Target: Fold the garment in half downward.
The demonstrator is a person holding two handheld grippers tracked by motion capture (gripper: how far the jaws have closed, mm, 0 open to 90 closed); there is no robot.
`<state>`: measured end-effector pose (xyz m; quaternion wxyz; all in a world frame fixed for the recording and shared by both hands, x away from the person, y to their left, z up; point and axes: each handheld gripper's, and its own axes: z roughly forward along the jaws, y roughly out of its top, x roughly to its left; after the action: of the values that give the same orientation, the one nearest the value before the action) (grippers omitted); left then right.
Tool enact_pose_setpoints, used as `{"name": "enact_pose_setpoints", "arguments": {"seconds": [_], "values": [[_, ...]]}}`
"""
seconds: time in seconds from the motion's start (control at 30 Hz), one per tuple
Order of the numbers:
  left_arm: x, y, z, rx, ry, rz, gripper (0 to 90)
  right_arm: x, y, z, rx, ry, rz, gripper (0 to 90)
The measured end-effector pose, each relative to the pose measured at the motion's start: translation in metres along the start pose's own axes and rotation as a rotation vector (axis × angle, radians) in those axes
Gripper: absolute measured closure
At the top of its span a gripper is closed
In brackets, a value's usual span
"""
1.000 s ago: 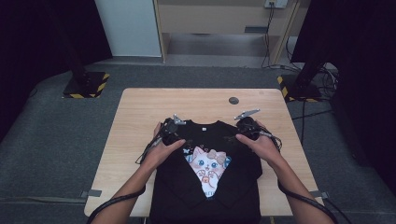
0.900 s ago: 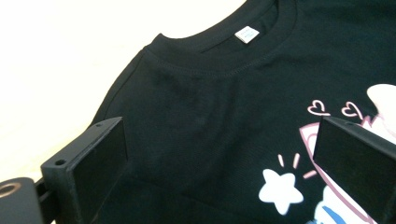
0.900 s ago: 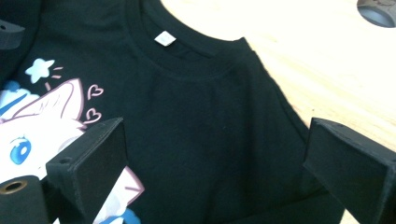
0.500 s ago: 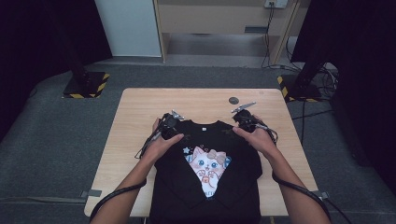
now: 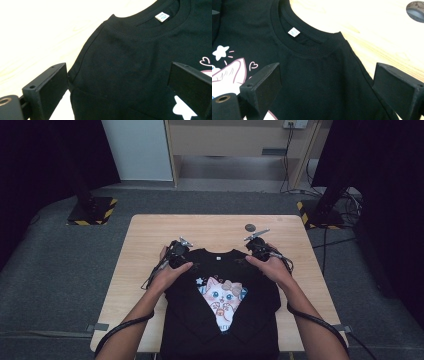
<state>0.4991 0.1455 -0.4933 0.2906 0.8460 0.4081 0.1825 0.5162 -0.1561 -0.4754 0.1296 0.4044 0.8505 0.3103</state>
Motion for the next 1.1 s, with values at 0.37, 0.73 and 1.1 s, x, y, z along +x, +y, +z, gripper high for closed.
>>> {"name": "enact_pose_setpoints", "arguments": {"seconds": [0.37,0.73,1.1], "values": [[-0.002,0.001,0.008,-0.003,0.009,-0.009,3.0,-0.003,-0.006,0.006,0.007,-0.012,0.014,10.9],[-0.02,-0.013,0.027,0.029,-0.022,0.021,3.5,0.004,-0.029,0.026,0.035,0.011,0.02,11.0],[-0.026,-0.029,0.023,0.009,-0.038,-0.034,2.9,0.021,-0.045,0.034,0.04,-0.016,-0.03,9.8]]}}
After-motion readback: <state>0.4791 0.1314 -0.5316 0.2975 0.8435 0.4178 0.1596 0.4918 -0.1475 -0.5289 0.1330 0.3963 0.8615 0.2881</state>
